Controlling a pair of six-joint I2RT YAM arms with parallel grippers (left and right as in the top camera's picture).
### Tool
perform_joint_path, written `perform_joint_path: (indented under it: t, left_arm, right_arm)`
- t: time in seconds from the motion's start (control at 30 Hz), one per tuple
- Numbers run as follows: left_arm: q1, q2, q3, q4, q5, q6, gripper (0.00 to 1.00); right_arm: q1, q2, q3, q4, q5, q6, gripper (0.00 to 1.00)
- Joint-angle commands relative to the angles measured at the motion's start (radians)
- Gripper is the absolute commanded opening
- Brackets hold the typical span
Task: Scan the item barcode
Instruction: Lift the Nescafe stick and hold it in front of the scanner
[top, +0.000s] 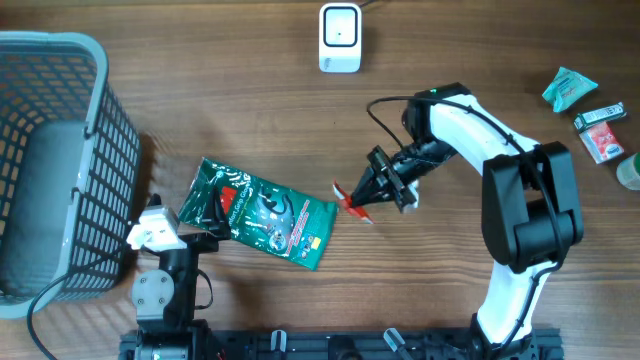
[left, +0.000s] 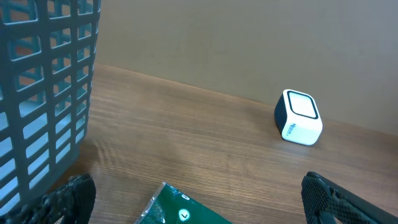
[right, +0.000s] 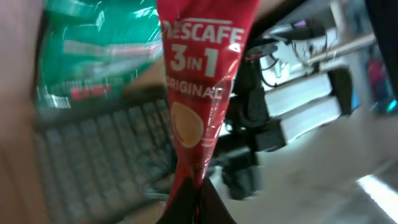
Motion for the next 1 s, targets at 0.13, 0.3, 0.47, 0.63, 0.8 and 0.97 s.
perform_joint_path:
  t: [0.13,0.3,0.47,0.63,0.8,0.97]
  left_arm:
    - [-0.003,-0.005,-0.006,0.003,0.008,0.019,1.00]
    - [-0.003,-0.005,-0.006,0.003,0.008,0.019,1.00]
    - [-0.003,-0.005,-0.006,0.003,0.008,0.019,1.00]
    - [-0.003,-0.005,-0.006,0.003,0.008,0.019,1.00]
    - [-0.003,-0.005,-0.006,0.003,0.008,0.019,1.00]
    - [-0.003,-0.005,-0.006,0.003,0.008,0.019,1.00]
  right_arm:
    - [0.018,0.013,0.005,0.151,-0.016,-0.298,0.04]
    - [0.032,0.004,0.007,0.505,-0.133,-0.341,0.04]
    - [0.037,-0.005,0.007,1.118,-0.031,-0.150,0.04]
    - [0.037,-0.002,0.007,1.503,0.212,-0.061,0.04]
    - [0.037,0.012,0.007,1.687,0.441,-0.074,0.05]
    - [0.035,0.108,0.130,1.710,0.539,-0.120,0.05]
